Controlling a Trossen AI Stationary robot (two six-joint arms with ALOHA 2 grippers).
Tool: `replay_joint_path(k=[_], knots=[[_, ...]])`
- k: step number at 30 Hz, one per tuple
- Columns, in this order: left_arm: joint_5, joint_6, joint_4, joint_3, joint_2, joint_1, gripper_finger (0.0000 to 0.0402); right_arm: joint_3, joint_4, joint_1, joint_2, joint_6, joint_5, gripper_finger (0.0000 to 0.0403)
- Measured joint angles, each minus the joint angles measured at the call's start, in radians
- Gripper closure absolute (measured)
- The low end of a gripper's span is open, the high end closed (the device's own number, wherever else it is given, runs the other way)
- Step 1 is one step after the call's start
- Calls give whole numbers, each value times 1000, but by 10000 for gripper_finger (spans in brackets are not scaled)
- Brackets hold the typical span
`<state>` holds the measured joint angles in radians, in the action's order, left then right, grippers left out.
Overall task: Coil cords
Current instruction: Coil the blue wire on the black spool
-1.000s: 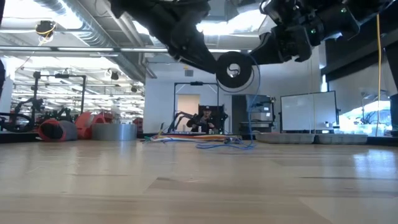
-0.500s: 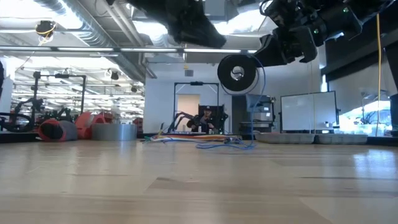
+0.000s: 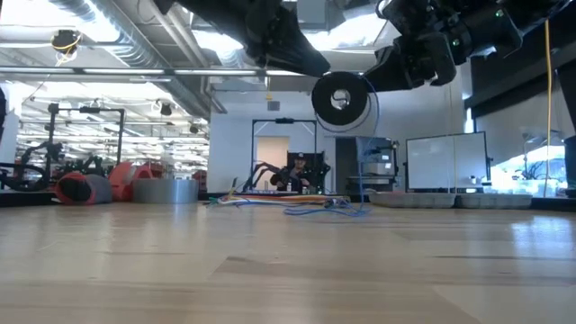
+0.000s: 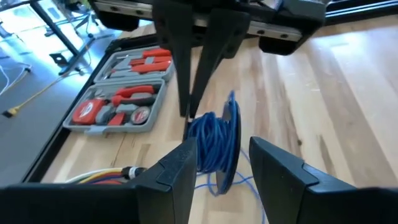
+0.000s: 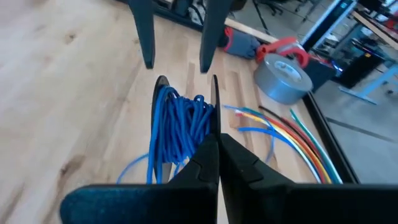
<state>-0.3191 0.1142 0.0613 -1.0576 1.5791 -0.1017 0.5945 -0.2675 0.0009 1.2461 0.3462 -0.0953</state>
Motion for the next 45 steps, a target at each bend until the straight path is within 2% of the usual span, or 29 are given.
replay_joint_path(k=[7,34,45], knots=[[2,3,6,0,0,-2,260,0,-20,0,0,-2,53,401],[4,33,26,0,37,8,260,0,-86,0,75,-21,53,401],[-11,55,19,-10,-4,-23,260,0,-74,0,75,-22,89,401]])
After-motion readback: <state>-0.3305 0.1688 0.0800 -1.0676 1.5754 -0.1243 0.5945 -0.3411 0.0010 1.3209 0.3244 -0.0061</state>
